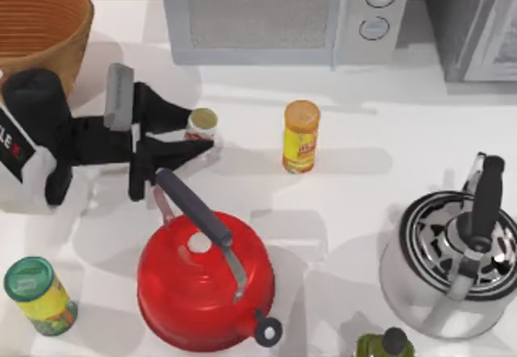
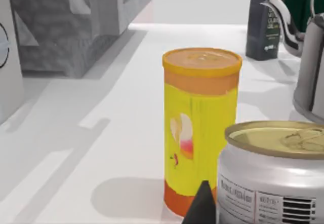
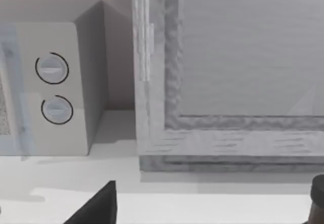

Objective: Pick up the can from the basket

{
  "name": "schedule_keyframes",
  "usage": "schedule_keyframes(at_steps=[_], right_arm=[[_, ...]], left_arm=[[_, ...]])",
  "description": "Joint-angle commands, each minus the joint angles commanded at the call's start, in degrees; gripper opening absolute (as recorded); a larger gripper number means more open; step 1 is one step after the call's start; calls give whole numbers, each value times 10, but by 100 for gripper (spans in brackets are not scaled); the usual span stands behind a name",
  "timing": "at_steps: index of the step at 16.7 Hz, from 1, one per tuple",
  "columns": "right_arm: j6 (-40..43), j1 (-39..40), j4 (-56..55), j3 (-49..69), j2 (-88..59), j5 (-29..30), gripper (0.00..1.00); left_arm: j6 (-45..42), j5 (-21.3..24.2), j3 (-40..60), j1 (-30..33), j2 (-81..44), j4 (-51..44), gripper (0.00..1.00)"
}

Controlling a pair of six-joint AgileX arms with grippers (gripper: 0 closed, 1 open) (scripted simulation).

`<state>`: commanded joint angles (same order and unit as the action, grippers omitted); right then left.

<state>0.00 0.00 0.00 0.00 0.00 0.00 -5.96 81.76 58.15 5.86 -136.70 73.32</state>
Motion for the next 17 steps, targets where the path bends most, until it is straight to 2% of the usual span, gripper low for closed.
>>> schedule_keyframes(at_steps=[4, 9, 17], right_arm=[[0, 0, 0, 0, 0, 0, 100], [0, 0, 0, 0, 0, 0, 100], [0, 0, 0, 0, 0, 0, 100]], left_arm=[[-1, 39, 19, 13, -57, 30, 0], [-1, 39, 19, 13, -57, 30, 0], [-1, 39, 19, 13, -57, 30, 60]])
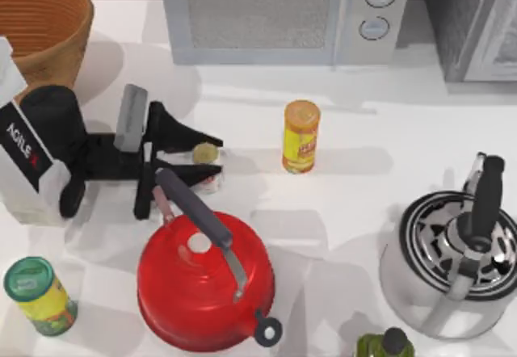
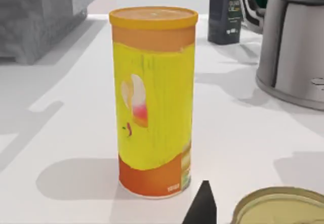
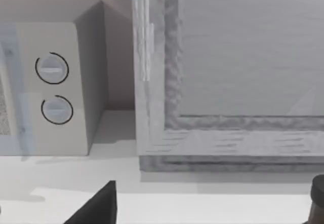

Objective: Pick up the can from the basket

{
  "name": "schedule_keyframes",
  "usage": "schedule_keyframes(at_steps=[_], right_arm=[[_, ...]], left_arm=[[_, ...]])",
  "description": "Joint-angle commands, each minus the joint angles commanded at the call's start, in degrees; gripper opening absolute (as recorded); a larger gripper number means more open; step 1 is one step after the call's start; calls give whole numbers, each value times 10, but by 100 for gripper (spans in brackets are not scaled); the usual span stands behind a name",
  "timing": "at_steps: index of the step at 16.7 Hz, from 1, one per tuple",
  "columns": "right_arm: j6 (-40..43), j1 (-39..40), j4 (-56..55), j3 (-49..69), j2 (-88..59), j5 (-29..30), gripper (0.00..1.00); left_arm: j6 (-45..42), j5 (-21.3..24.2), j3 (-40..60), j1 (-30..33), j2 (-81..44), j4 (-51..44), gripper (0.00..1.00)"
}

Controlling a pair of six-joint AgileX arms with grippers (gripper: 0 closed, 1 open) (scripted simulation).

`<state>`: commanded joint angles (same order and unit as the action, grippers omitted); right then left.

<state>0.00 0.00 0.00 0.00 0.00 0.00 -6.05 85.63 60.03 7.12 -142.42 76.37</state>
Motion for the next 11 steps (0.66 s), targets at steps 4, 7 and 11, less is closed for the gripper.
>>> schedule_keyframes(at_steps=[4, 7, 11], right_arm=[[0, 0, 0, 0, 0, 0, 100], [0, 0, 0, 0, 0, 0, 100], [0, 0, 0, 0, 0, 0, 100]], left_arm=[[0, 0, 0, 0, 0, 0, 90], [0, 0, 0, 0, 0, 0, 100], [0, 0, 0, 0, 0, 0, 100]])
